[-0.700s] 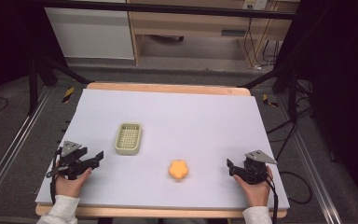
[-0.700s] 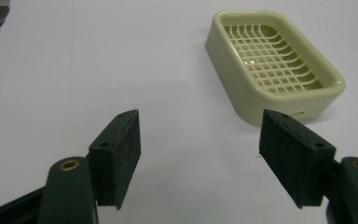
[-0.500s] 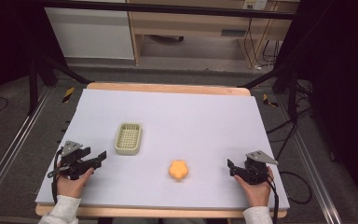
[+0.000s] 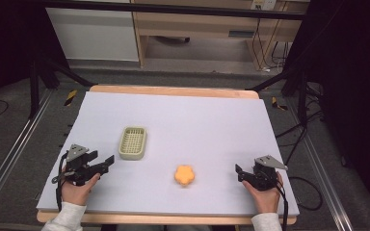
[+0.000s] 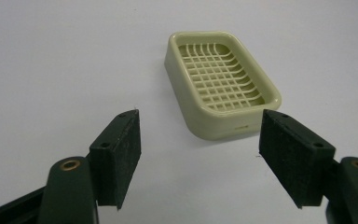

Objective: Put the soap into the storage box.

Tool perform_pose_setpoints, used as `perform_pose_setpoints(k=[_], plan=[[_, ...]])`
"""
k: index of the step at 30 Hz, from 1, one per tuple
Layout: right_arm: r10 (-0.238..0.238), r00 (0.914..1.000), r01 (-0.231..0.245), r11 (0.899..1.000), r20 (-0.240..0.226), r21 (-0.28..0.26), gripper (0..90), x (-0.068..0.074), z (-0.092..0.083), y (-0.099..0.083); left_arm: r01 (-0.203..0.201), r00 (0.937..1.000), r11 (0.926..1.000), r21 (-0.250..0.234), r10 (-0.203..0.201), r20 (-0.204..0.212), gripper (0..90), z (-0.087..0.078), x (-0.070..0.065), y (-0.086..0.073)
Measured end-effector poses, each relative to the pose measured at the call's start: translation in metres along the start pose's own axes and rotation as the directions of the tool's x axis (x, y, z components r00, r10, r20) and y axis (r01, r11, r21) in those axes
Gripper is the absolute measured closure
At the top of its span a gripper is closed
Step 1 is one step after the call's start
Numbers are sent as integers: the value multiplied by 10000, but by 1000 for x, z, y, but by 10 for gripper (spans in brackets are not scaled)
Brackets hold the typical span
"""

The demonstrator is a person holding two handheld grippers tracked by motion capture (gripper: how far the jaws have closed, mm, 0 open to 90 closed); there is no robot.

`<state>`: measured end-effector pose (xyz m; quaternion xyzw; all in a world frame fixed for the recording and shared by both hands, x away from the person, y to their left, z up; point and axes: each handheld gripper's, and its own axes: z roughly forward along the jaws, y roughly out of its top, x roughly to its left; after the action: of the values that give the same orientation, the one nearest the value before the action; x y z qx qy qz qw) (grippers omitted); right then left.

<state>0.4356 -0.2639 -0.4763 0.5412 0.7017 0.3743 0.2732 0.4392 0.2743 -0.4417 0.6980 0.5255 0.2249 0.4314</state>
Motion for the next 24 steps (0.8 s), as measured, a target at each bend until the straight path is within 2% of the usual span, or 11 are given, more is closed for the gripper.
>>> perform_pose_setpoints(k=[12,13,19,24], plan=[[-155,9999,155,9999,-15,-49,227,1,0,0,-272,9995,9996,-23,273,145,290,-2,-10,6],[-41,10000,41,10000,-73,-32,227,2,-1,1,-308,9994,9995,-9,308,167,290,-1,-11,7],[-43,10000,43,10000,20,16,228,1,1,1,-673,9973,9977,78,670,314,288,1,-17,15],[2,10000,-2,10000,-8,33,228,2,0,2,-789,9962,9968,99,785,373,284,0,-19,16]])
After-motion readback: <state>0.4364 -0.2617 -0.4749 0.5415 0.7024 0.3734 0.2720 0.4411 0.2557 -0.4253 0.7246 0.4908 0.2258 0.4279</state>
